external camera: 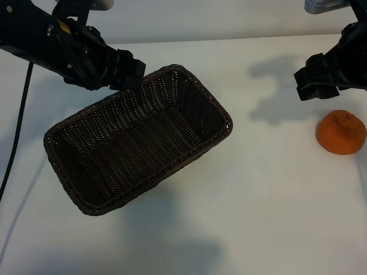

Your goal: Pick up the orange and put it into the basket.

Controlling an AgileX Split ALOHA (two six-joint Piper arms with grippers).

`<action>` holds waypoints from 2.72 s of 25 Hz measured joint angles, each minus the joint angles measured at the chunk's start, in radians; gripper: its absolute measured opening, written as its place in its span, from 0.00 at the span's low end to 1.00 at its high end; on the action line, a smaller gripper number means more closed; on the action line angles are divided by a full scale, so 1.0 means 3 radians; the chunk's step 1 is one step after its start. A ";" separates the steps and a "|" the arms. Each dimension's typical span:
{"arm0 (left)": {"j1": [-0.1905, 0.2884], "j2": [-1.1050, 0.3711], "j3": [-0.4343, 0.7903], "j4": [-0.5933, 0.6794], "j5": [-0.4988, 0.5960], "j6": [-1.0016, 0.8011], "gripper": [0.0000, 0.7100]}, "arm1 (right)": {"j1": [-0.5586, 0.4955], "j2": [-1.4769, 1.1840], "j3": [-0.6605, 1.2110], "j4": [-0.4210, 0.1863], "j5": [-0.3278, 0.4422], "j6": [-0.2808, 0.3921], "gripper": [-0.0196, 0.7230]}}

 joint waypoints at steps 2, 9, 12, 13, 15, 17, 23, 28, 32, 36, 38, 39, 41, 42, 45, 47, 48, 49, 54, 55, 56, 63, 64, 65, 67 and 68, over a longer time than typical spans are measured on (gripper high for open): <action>0.0000 0.0000 0.0000 0.0000 0.0000 0.0000 0.83 | 0.0000 0.0000 0.0000 0.0000 -0.0004 0.0000 0.83; 0.0000 0.0000 0.0000 0.0000 -0.0016 0.0000 0.83 | 0.0000 0.0000 0.0000 0.0000 -0.0010 0.0000 0.83; 0.0000 0.0000 0.0000 0.0000 -0.0016 0.0000 0.83 | 0.0000 0.0000 0.0000 0.0000 -0.0010 0.0000 0.83; 0.0000 0.0000 0.0000 0.0000 -0.0016 0.0000 0.83 | 0.0000 0.0000 0.0000 0.0000 -0.0010 0.0000 0.83; 0.0000 0.0000 0.0000 0.0000 -0.0026 0.0000 0.83 | 0.0000 0.0000 0.0000 0.0000 -0.0010 0.0000 0.83; 0.0000 0.0000 0.0000 0.0000 -0.0049 0.0004 0.83 | 0.0000 0.0000 0.0000 0.0000 -0.0010 0.0000 0.83; 0.0000 0.0000 0.0000 0.0000 -0.0112 0.0162 0.83 | 0.0000 0.0000 0.0000 0.0000 -0.0027 0.0000 0.83; 0.0000 -0.0037 0.0000 0.0118 -0.0061 0.0096 0.83 | 0.0000 0.0000 0.0000 0.0000 -0.0033 0.0000 0.83; 0.0000 -0.0243 0.0000 0.0721 0.0119 -0.0529 0.83 | 0.0000 0.0000 0.0000 -0.0003 -0.0033 0.0000 0.83; 0.0000 -0.0467 0.0000 0.1400 0.0560 -0.1249 0.83 | 0.0000 0.0000 0.0000 -0.0014 -0.0040 0.0000 0.83; 0.0000 -0.0519 0.0000 0.1570 0.0769 -0.1425 0.83 | 0.0000 0.0000 0.0000 -0.0014 -0.0048 0.0000 0.83; 0.0000 -0.0533 0.0000 0.1602 0.0847 -0.1490 0.83 | 0.0000 0.0000 0.0000 -0.0014 -0.0048 0.0000 0.83; 0.0000 -0.0536 0.0000 0.1628 0.0964 -0.1610 0.83 | 0.0000 0.0000 0.0000 -0.0014 -0.0055 0.0000 0.83; 0.0000 -0.0536 0.0000 0.1628 0.1003 -0.1669 0.83 | 0.0000 0.0000 0.0000 -0.0018 -0.0055 -0.0003 0.83; 0.0000 -0.0587 0.0102 0.1642 0.1055 -0.1855 0.83 | 0.0000 0.0000 0.0000 -0.0021 -0.0055 -0.0003 0.83; 0.0000 -0.0662 0.0291 0.1632 0.1035 -0.1952 0.83 | 0.0000 0.0000 0.0000 -0.0021 -0.0055 -0.0003 0.83; 0.0000 -0.0715 0.0414 0.1618 0.0987 -0.2002 0.83 | 0.0000 0.0000 0.0000 -0.0021 -0.0058 -0.0003 0.83; 0.0000 -0.0761 0.0524 0.1606 0.0928 -0.2055 0.83 | 0.0000 0.0000 0.0000 -0.0021 -0.0062 -0.0003 0.83; 0.0000 -0.1037 0.1106 0.1606 0.0559 -0.2407 0.83 | 0.0000 0.0000 0.0000 -0.0021 -0.0075 -0.0003 0.83; 0.0000 -0.1071 0.1200 0.1609 0.0500 -0.2469 0.83 | 0.0000 0.0000 0.0000 -0.0021 -0.0080 -0.0003 0.83; 0.0000 -0.1084 0.1274 0.1613 0.0439 -0.2522 0.83 | 0.0000 0.0000 0.0000 -0.0021 -0.0087 -0.0003 0.83; 0.0000 -0.1097 0.1678 0.1764 0.0028 -0.3004 0.83 | 0.0000 0.0000 0.0000 -0.0022 -0.0097 -0.0003 0.83; 0.0000 -0.1089 0.1692 0.1790 0.0000 -0.3061 0.83 | 0.0000 0.0000 0.0000 -0.0022 -0.0100 -0.0003 0.83; 0.0000 -0.1066 0.1692 0.1813 -0.0009 -0.3109 0.83 | 0.0000 0.0000 0.0000 -0.0022 -0.0104 -0.0003 0.83; 0.0000 -0.0997 0.1692 0.1835 -0.0056 -0.3157 0.83 | 0.0000 0.0000 0.0000 -0.0022 -0.0110 -0.0003 0.83; 0.0000 -0.0946 0.1692 0.1837 -0.0087 -0.3186 0.83 | 0.0000 0.0000 0.0000 -0.0022 -0.0110 -0.0003 0.83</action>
